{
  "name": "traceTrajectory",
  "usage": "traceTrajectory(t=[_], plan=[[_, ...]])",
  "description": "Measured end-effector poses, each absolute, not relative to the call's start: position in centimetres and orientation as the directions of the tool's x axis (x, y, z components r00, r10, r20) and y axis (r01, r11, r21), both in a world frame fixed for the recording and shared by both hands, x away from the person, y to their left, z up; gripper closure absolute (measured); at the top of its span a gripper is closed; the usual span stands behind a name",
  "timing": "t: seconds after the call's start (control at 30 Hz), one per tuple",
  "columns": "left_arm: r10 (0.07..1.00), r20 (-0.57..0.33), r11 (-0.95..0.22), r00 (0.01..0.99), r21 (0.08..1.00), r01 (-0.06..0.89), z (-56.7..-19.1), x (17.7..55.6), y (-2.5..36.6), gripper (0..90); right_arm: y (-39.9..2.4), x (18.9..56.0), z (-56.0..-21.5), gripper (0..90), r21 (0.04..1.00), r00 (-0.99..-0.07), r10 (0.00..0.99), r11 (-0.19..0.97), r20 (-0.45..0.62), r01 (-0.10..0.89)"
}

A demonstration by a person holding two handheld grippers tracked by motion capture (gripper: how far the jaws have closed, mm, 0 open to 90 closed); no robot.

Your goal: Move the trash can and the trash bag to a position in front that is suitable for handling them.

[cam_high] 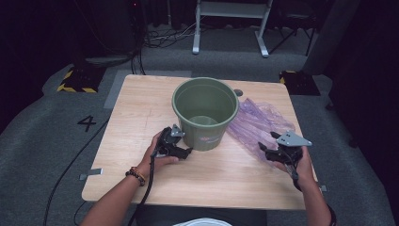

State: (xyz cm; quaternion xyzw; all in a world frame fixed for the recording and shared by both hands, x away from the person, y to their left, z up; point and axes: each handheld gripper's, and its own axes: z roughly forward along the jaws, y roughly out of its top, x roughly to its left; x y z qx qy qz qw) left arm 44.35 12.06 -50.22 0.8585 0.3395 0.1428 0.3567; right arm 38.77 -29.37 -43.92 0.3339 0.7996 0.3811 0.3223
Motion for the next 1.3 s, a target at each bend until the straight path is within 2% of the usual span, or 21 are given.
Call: traceTrajectory(t=[0.03,0.07,0.1,0.17,0.2,0.23,0.37,0.47,0.57,0.67,0.83,0.9,0.93,0.97,1.03,1.13,1.3], plan=[[0.685,0.003,-0.515,0.729,0.709,0.481,-50.2,44.4,12.1,15.0,-29.4,38.8,-43.9,39.6,0.825,-0.569,0.78,0.486,-0.261,0.288],[0.685,0.002,-0.514,0.729,0.71,0.481,-50.2,44.3,12.2,15.2,-31.1,39.5,-44.7,49.8,0.829,-0.553,0.81,0.439,-0.198,0.346],[0.687,0.003,-0.512,0.726,0.711,0.482,-50.2,44.2,12.3,15.2,-31.6,39.9,-45.2,58.2,0.82,-0.553,0.812,0.438,-0.185,0.368],[0.685,0.006,-0.517,0.729,0.708,0.481,-50.2,44.2,12.4,15.2,-32.2,40.4,-46.3,65.3,0.8,-0.568,0.809,0.437,-0.15,0.411],[0.682,-0.005,-0.514,0.732,0.709,0.483,-50.3,44.0,12.6,15.2,-32.2,40.4,-46.3,65.3,0.8,-0.568,0.809,0.437,-0.15,0.411],[0.665,-0.007,-0.522,0.746,0.71,0.472,-50.3,43.6,13.1,15.2,-32.3,40.9,-47.7,69.3,0.771,-0.584,0.802,0.448,-0.123,0.453],[0.648,-0.009,-0.531,0.762,0.711,0.46,-50.3,42.7,14.0,15.2,-32.0,41.2,-48.8,69.8,0.736,-0.616,0.781,0.475,-0.1,0.483],[0.632,-0.007,-0.542,0.775,0.711,0.448,-50.3,41.6,15.1,15.2,-31.8,41.2,-49.5,69.2,0.73,-0.64,0.768,0.455,-0.033,0.51],[0.624,-0.008,-0.546,0.781,0.71,0.444,-50.3,41.0,15.8,15.1,-31.7,40.9,-49.5,68.4,0.73,-0.649,0.761,0.453,-0.017,0.511],[0.633,-0.005,-0.541,0.775,0.713,0.447,-50.3,40.1,16.9,15.1,-30.1,40.0,-49.6,61.6,0.73,-0.671,0.742,0.458,0.0,0.507],[0.638,-0.009,-0.537,0.77,0.711,0.453,-50.3,39.7,17.3,15.1,-27.1,38.7,-49.4,55.2,0.712,-0.719,0.695,0.508,-0.005,0.486],[0.638,-0.007,-0.538,0.77,0.711,0.452,-50.3,39.7,17.3,15.1,-25.6,38.2,-49.3,52.1,0.705,-0.742,0.67,0.529,-0.004,0.473],[0.638,-0.007,-0.538,0.77,0.711,0.452,-50.3,39.7,17.3,15.1,-24.0,37.7,-49.3,45.9,0.698,-0.77,0.638,0.553,-0.003,0.455],[0.638,-0.007,-0.538,0.77,0.711,0.452,-50.3,39.7,17.3,15.1,-24.0,37.7,-49.3,45.9,0.698,-0.77,0.638,0.553,-0.003,0.455],[0.638,-0.007,-0.538,0.77,0.711,0.452,-50.3,39.7,17.3,15.1,-22.0,37.0,-49.2,39.0,0.688,-0.806,0.592,0.591,-0.013,0.422],[0.638,-0.007,-0.538,0.77,0.712,0.452,-50.3,39.7,17.3,15.1,-20.5,35.9,-48.5,34.3,0.706,-0.837,0.546,0.602,-0.023,0.373],[0.638,-0.007,-0.538,0.77,0.712,0.452,-50.3,39.7,17.3,15.1,-20.8,34.8,-46.4,34.1,0.764,-0.838,0.544,0.563,-0.054,0.316]])
